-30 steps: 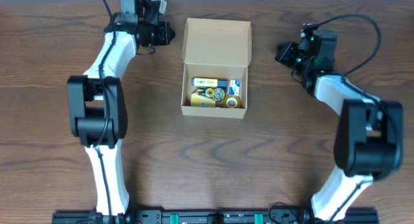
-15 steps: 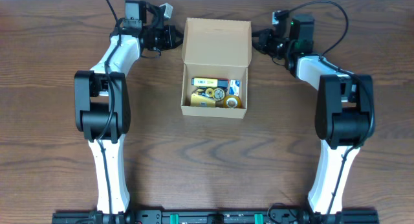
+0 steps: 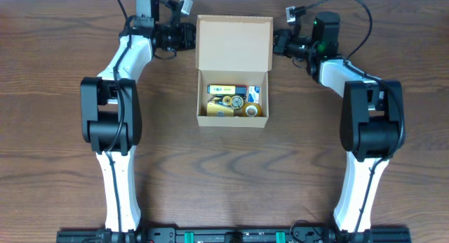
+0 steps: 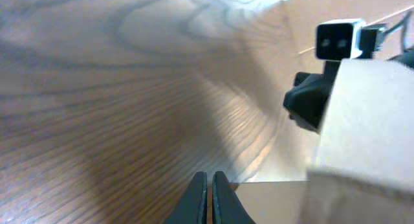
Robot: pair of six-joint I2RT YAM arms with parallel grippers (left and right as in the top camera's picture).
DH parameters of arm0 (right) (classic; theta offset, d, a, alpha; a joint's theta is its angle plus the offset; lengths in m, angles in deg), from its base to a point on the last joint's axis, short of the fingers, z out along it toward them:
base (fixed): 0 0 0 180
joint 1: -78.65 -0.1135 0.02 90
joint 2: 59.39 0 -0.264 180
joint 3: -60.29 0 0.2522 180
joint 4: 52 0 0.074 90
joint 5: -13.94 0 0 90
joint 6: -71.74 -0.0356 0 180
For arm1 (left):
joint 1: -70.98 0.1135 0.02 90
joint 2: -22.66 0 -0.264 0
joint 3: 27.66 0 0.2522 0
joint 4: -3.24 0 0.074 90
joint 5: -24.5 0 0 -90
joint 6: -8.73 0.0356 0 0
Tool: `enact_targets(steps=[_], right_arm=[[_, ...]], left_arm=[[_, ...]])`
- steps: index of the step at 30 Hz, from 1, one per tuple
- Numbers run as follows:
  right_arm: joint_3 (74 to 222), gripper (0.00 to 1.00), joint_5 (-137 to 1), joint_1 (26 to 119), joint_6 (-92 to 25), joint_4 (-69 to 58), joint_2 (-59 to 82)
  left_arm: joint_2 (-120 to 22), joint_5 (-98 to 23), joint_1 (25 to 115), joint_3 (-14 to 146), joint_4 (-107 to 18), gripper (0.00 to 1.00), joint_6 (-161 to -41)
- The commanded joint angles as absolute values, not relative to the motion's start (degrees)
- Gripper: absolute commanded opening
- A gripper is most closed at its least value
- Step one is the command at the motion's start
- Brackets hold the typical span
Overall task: Pack container
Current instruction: 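Release the box with the right gripper and move both grippers to the box's back flap, then swing the back lid flap forward over the box with both grippers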
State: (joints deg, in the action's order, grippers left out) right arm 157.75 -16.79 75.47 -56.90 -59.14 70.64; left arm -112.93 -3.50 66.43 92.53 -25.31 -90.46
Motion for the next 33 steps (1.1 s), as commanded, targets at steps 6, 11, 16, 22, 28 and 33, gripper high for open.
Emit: enact_targets(steps=[6, 11, 16, 22, 28, 33], right_arm=[[164.9, 0.02, -3.6, 75.9, -57.8, -59.4, 71.3], [168.9, 0.02, -0.4, 75.6, -60.5, -59.4, 71.2], [169.2, 0.02, 4.3, 74.5, -61.1, -59.0, 70.3], [169.2, 0.02, 9.6, 72.4, -61.5, -54.4, 70.2], [169.1, 0.02, 12.9, 69.7, -61.5, -48.1, 70.2], [169.1, 0.01, 13.2, 68.4, -61.5, -44.0, 70.2]], left_arm=[[-111.2, 4.3, 68.9, 97.6, -25.3, 0.06, -90.0], [-109.8, 6.3, 69.0, 98.9, -25.7, 0.06, -87.6], [-107.3, 6.5, 69.1, 98.9, -28.6, 0.06, -83.7], [-104.2, 4.2, 69.1, 98.9, -40.4, 0.06, -73.7], [-102.6, -5.2, 68.8, 98.9, -54.0, 0.05, -62.8], [-102.5, -6.2, 68.4, 98.9, -59.5, 0.06, -58.7]])
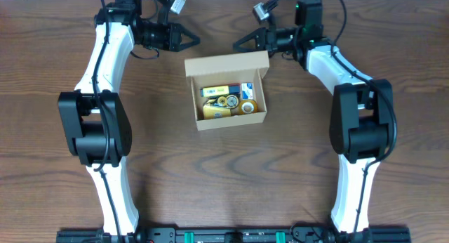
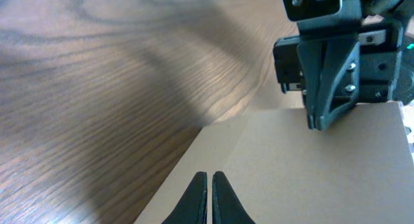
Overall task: Pack container
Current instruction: 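Swing the back lid flap forward over the box with both grippers, then press down on the closed lid with both grippers to seat it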
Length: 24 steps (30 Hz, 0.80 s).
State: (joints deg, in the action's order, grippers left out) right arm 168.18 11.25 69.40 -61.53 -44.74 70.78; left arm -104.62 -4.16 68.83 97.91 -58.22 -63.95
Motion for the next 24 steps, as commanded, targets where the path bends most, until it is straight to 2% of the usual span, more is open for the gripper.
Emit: enact_targets(steps=[1, 10, 15, 24], right_arm=[[169.1, 0.02, 13.2, 68.4, -61.5, -43.6, 70.2], [169.1, 0.02, 11.9, 70.6, -60.8, -44.2, 70.2], [169.1, 0.02, 6.0, 72.5, -57.7, -44.5, 70.2], [170.1, 0.02, -7.2, 75.4, -53.0, -45.1, 69.0]], left_arm=[[-102.5, -6.4, 68.3, 98.9, -60.6, 0.06, -57.8], [-101.0, -15.5, 65.9, 98.9, -73.1, 0.06, -45.7], [-99.4, -17.8, 64.9, 98.9, -74.9, 0.06, -44.0], [-97.1, -34.7, 58.5, 98.9, -78.7, 0.06, -42.4]])
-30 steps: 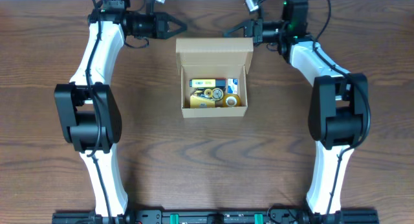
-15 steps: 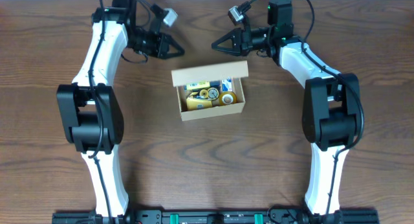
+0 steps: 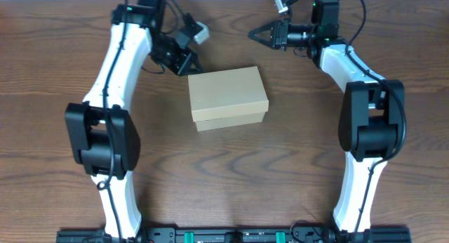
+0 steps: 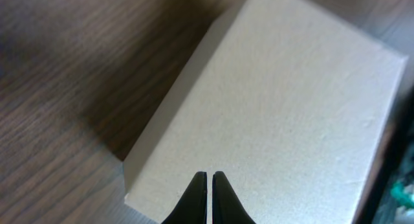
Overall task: Pack container
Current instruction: 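Press down on the closed lid with both grippers to seat it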
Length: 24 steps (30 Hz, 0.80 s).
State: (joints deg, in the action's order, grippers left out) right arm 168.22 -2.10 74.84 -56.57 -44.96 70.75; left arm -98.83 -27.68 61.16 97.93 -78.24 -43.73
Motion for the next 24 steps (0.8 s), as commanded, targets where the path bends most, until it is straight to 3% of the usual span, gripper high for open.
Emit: enact_targets(steps=[1, 7, 16, 24], right_arm=[[170.2, 0.01, -9.4, 75.6, -51.6, -45.1, 68.2], [171.1, 0.01, -32.0, 75.8, -38.2, -38.9, 62.2], [175.7, 0.01, -34.1, 73.7, -22.6, -8.3, 50.3], [175.5, 0.01, -42.3, 66.5, -18.8, 18.4, 46.1]], left_arm=[[-97.1, -35.5, 57.8, 98.9, -78.6, 0.06, -42.5], [-96.8, -35.2, 56.2, 100.6, -77.2, 0.06, -46.5], [-95.1, -34.4, 56.3, 102.7, -83.9, 0.06, -48.3], [-95.1, -30.9, 56.4, 102.5, -99.0, 0.06, -41.8]])
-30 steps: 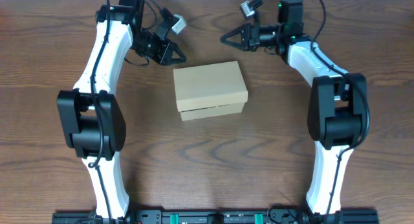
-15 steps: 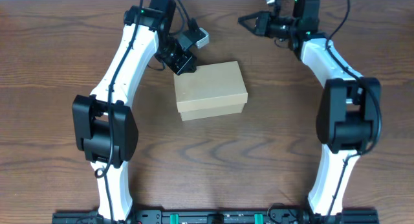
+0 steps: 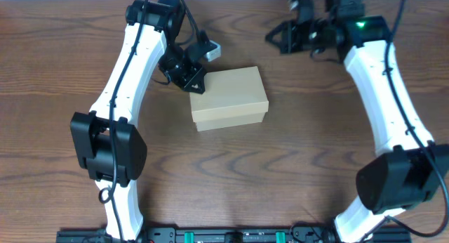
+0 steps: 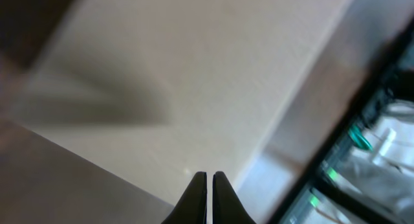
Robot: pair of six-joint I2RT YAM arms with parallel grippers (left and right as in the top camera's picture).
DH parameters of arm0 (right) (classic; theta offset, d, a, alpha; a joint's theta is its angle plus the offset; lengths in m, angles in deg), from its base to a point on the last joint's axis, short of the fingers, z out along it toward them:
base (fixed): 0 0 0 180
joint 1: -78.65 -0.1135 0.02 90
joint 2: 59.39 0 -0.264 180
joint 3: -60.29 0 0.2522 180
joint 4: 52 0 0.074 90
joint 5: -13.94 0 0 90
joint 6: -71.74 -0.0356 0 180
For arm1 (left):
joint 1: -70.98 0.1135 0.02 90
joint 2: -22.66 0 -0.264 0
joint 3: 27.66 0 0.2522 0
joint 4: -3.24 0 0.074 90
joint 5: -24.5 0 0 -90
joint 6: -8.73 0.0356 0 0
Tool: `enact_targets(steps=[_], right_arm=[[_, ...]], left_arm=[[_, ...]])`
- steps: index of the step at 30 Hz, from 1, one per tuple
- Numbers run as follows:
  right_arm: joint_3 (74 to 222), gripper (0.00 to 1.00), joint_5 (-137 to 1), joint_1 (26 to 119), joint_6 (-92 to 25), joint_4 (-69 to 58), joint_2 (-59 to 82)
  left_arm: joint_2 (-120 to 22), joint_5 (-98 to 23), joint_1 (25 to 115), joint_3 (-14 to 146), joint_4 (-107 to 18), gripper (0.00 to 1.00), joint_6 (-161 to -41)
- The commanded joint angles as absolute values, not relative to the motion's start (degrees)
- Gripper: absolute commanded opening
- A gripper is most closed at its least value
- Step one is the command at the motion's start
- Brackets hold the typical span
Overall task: Pack container
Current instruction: 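Press down on the closed lid with both grippers to seat it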
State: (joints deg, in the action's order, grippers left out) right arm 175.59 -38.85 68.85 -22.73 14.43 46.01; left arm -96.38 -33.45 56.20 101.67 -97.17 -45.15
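Observation:
The cardboard box (image 3: 229, 97) lies in the middle of the table with its lid down, so the contents are hidden. My left gripper (image 3: 196, 85) is shut and empty, its tips at the lid's far left corner. The left wrist view is blurred; there the shut left gripper (image 4: 207, 175) hangs just over the pale lid (image 4: 194, 68). My right gripper (image 3: 270, 38) is up at the far right, well apart from the box. Its fingers come to a single point with nothing held.
Brown wooden table (image 3: 56, 130) all round the box. The arm bases and a black rail (image 3: 224, 236) run along the near edge. Cables (image 3: 302, 1) hang behind the right arm at the far edge.
My left gripper has moved from just off the box's far left corner onto that corner of the lid. The right gripper has shifted slightly right and away. The box stays closed.
At first the box stood open with its lid upright, yellow and blue items inside, a gripper at each far side. Then the lid leaned forward over the contents. After that it lay closed with both grippers drawn back, and now the left tips rest at its corner.

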Motion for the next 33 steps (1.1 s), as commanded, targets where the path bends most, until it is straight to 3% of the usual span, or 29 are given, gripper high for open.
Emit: enact_targets(steps=[1, 8, 20, 33], right_arm=[[175.2, 0.01, -42.4, 65.7, -17.9, 20.5, 46.2], [168.7, 0.02, -46.5, 61.7, -17.9, 24.7, 46.2], [151.0, 0.01, -48.5, 59.7, -19.1, 13.4, 46.2], [149.8, 0.01, -50.7, 59.7, -19.1, 12.1, 46.1]], left_arm=[[-95.1, -30.9, 56.4, 102.4, -99.7, 0.06, -41.8], [-95.1, -31.0, 56.4, 98.8, -98.3, 0.06, -43.0], [-95.1, -29.5, 56.4, 84.9, -88.8, 0.06, -44.2], [-94.9, -29.4, 56.4, 77.0, -83.7, 0.06, -46.7]])
